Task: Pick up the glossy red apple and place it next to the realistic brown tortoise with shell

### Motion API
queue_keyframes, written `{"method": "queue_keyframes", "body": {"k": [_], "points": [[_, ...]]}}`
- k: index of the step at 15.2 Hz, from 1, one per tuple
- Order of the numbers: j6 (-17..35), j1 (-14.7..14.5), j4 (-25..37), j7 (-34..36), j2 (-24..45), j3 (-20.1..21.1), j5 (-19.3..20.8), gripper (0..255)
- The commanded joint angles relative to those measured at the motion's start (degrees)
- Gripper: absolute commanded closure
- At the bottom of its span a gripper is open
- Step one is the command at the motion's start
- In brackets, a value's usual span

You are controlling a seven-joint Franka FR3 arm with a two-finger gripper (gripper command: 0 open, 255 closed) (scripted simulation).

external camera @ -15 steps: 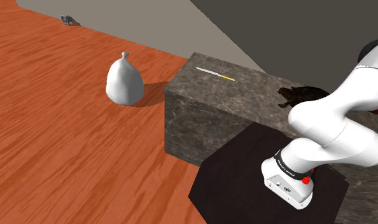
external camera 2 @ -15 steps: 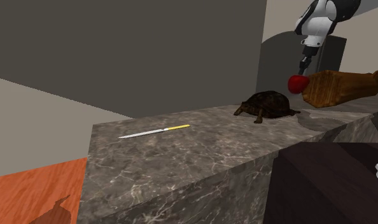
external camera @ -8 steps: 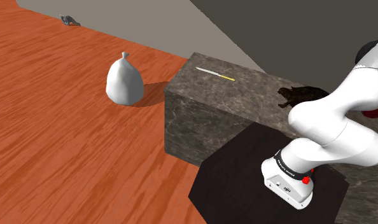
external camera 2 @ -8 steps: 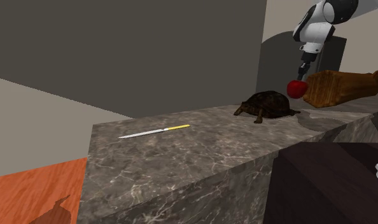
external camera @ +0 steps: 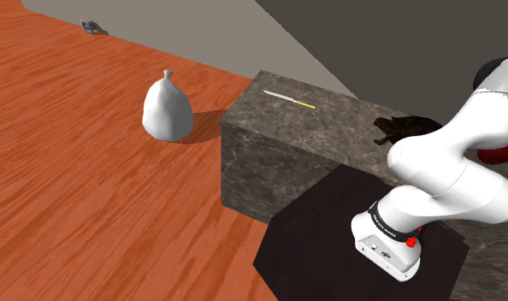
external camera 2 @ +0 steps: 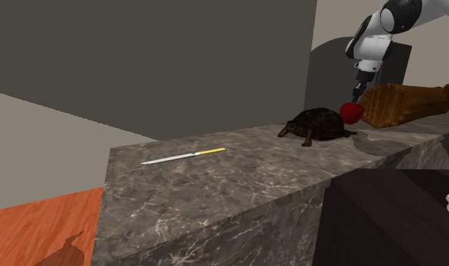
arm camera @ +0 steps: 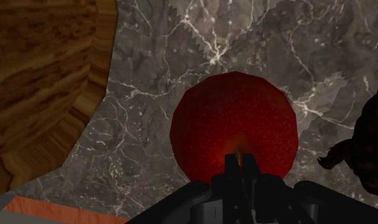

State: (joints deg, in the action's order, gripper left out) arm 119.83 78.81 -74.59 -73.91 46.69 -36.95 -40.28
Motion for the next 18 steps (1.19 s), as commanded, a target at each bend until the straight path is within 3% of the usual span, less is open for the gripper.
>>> {"method": "queue_keyframes", "body": {"k": [1,9,10,15,18], "points": [[1.0,0.2,-0.4,-0.5,0.7,0.4,-0.5,255],[1.6,0.2,-0.6,-0.7,1.1,0.6,-0.8,255],[1.6,0.2,-0.6,-0.7,1.1,0.6,-0.8,0],[1.6,0.2,-0.6,-0.7,1.1,0.6,-0.8,0],[-1.2,-0.6,-1.4,-0.1,-2.6,-1.0,1.0,0]]}}
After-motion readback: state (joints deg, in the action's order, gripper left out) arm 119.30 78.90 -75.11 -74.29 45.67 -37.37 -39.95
